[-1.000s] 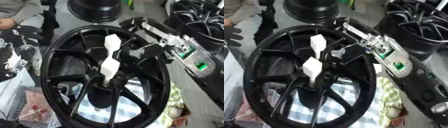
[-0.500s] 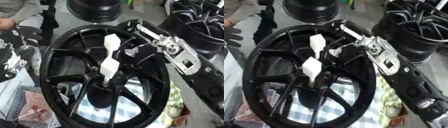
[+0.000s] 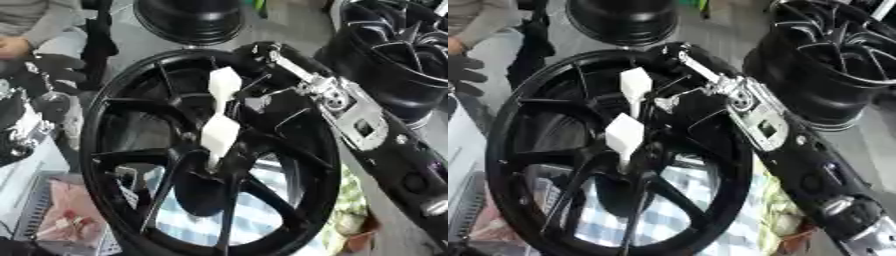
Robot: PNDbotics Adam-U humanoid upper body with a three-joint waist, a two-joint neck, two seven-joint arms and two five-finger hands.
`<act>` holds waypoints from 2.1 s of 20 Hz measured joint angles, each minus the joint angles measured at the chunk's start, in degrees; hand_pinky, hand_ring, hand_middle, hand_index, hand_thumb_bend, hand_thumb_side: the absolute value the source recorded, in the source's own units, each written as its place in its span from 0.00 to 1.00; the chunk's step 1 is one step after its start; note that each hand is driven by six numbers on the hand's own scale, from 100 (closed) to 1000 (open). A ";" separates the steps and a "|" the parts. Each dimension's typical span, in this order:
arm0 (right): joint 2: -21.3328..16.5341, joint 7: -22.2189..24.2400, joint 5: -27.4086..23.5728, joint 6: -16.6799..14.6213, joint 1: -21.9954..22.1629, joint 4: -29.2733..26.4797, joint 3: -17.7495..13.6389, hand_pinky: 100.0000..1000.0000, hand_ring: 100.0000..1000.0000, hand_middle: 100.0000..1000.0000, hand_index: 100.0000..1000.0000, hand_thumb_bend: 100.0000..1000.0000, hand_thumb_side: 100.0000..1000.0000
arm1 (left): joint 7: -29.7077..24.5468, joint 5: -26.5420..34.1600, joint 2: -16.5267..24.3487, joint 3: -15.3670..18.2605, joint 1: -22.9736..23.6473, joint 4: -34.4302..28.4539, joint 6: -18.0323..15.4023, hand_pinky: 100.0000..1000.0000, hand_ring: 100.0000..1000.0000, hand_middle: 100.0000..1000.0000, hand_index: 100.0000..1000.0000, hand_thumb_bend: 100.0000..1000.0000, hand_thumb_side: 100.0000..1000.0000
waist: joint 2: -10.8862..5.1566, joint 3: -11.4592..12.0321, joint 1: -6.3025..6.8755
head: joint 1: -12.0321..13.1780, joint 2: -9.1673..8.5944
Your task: Pull the pin out of the wheel hub.
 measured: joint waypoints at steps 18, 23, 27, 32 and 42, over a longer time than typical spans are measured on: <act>1.79 0.62 -4.42 -1.09 -0.53 0.32 1.51 0.68 0.81 0.73 0.87 0.20 0.25 | -0.26 0.11 -0.02 -0.34 0.00 0.00 0.19 0.68 0.76 0.76 0.85 0.22 0.65 | 0.01 0.29 -0.14 | -0.05 0.01; 1.03 1.39 -8.17 -0.53 -0.52 -2.69 2.70 0.68 0.81 0.73 0.87 0.19 0.25 | -0.25 0.11 -0.03 -0.34 0.00 0.00 0.23 0.68 0.76 0.76 0.85 0.22 0.65 | 0.01 0.28 -0.17 | 0.01 0.01; 0.16 2.24 -10.41 0.00 -0.52 -5.38 3.57 0.68 0.82 0.73 0.87 0.19 0.25 | -0.22 0.11 -0.03 -0.34 0.00 0.00 0.29 0.68 0.76 0.76 0.85 0.22 0.65 | -0.04 0.27 -0.19 | 0.02 0.01; -0.74 3.69 -11.78 0.81 -0.58 -8.19 4.29 0.68 0.81 0.71 0.86 0.19 0.25 | -0.27 0.15 -0.03 -0.35 0.00 0.00 0.35 0.68 0.76 0.76 0.85 0.22 0.65 | -0.23 0.27 -0.19 | 0.05 0.01; -0.95 6.51 -11.00 2.05 -0.99 -8.11 4.62 0.69 0.81 0.71 0.87 0.18 0.29 | -0.31 0.19 -0.03 -0.36 0.01 0.00 0.40 0.68 0.76 0.76 0.85 0.22 0.65 | -0.52 0.31 -0.20 | 0.26 0.01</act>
